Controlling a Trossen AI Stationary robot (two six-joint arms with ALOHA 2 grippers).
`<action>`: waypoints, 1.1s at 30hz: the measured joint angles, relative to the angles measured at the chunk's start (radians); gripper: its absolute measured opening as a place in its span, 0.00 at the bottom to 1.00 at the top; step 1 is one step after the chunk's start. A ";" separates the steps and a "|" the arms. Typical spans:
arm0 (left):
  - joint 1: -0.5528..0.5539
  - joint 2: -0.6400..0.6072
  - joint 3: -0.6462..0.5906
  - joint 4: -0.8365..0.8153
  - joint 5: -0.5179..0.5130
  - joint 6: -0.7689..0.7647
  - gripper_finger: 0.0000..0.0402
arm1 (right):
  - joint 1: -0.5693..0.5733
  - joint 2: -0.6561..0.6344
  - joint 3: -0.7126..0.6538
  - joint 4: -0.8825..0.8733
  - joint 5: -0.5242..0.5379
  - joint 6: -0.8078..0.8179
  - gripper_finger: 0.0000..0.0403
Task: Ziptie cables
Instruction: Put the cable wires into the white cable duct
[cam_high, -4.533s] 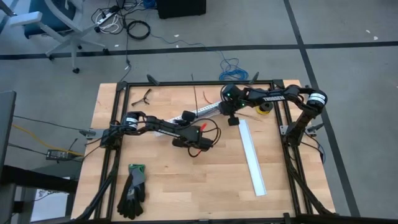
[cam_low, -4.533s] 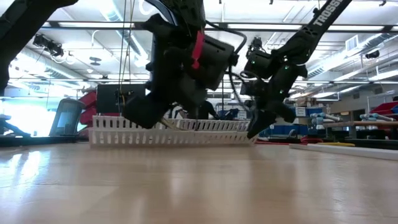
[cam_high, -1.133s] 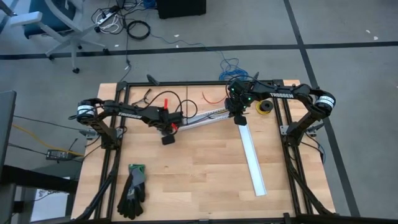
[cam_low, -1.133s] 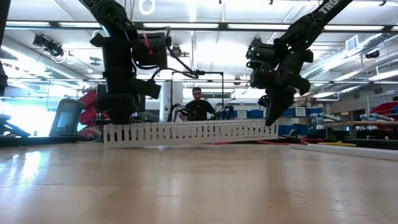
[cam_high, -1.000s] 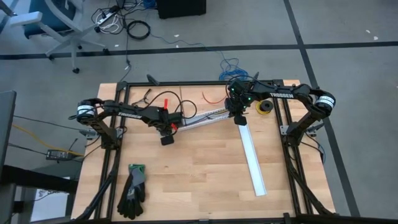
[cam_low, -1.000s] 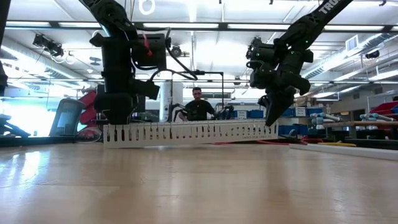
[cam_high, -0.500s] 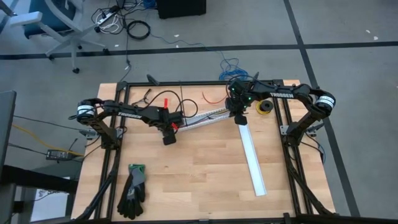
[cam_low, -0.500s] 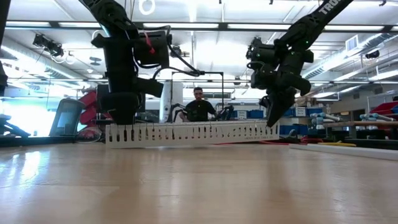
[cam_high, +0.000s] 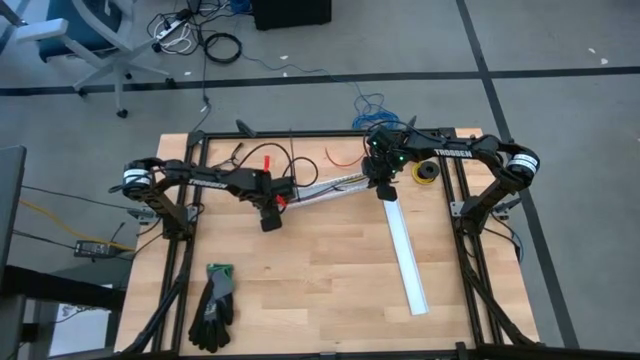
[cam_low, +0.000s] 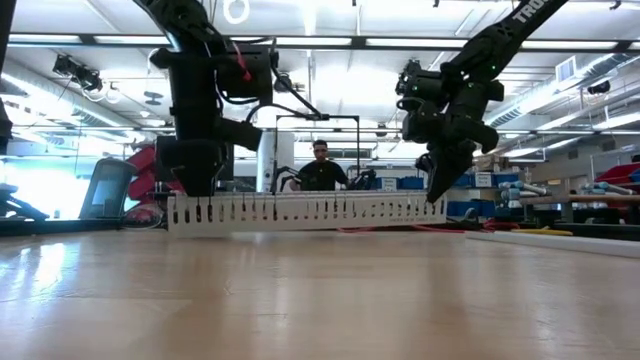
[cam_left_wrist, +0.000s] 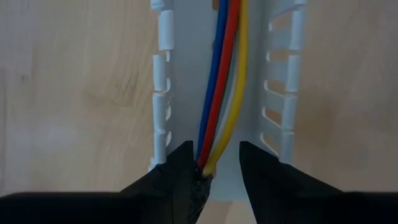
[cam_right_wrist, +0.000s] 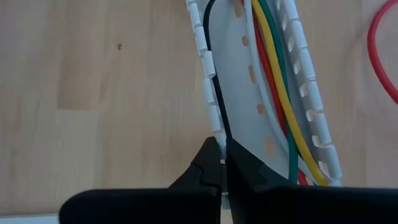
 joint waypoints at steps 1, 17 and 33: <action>0.000 0.000 0.009 -0.017 0.000 0.000 0.36 | 0.000 0.000 0.000 0.001 -0.001 0.000 0.00; 0.076 -0.001 0.044 -0.048 0.184 -0.029 0.36 | 0.014 0.000 0.000 -0.003 0.004 0.019 0.00; 0.089 -0.002 0.048 -0.026 0.105 -0.029 0.36 | 0.014 0.000 0.002 0.012 -0.002 0.036 0.00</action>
